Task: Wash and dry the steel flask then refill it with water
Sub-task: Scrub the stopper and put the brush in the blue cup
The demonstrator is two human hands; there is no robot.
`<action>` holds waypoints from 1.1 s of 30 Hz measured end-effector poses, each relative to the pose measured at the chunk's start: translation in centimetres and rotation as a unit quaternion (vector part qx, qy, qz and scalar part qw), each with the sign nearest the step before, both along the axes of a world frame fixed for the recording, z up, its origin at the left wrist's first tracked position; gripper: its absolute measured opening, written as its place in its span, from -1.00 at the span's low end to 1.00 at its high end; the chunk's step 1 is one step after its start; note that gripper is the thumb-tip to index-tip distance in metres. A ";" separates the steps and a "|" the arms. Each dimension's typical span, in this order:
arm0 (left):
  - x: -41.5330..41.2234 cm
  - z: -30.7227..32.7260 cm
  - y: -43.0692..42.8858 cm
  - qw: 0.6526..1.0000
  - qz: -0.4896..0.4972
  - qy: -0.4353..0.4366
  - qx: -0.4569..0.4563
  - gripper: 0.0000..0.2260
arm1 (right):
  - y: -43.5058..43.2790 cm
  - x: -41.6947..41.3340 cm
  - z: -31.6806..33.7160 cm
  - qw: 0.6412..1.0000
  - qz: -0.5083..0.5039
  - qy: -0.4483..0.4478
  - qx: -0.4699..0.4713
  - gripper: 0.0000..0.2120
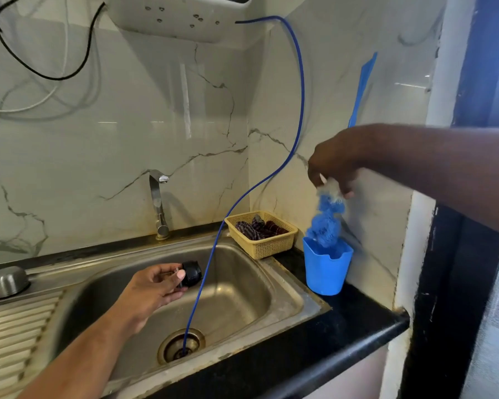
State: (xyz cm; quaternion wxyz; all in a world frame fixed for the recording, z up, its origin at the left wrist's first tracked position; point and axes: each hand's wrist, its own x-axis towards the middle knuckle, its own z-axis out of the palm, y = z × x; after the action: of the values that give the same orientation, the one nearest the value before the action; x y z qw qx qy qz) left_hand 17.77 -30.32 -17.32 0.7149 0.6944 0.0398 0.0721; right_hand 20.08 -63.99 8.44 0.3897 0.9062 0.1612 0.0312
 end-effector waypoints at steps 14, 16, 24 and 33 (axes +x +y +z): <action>0.1 2.0 5.7 0.989 0.134 -0.002 -0.054 -0.75 | 9.8 1.2 -2.0 0.948 0.182 -0.029 0.261 -0.36; -0.1 2.0 6.8 0.986 0.159 -0.009 -0.056 -0.78 | 12.7 1.7 -5.5 0.921 0.212 0.009 0.328 -0.34; 0.9 1.1 10.5 0.972 0.225 -0.015 -0.066 -0.92 | 19.9 7.0 -16.9 0.784 0.247 0.177 0.541 -0.53; 2.8 -0.2 11.7 0.976 0.203 0.051 -0.060 -0.80 | 20.6 10.2 -22.6 0.722 0.273 0.194 0.606 -0.58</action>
State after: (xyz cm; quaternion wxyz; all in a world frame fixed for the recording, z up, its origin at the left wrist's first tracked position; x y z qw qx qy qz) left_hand 20.56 -18.61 -17.56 0.7229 0.6303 0.2207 0.1774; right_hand 30.29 -43.38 -14.15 -0.3076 0.8521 0.4204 0.0508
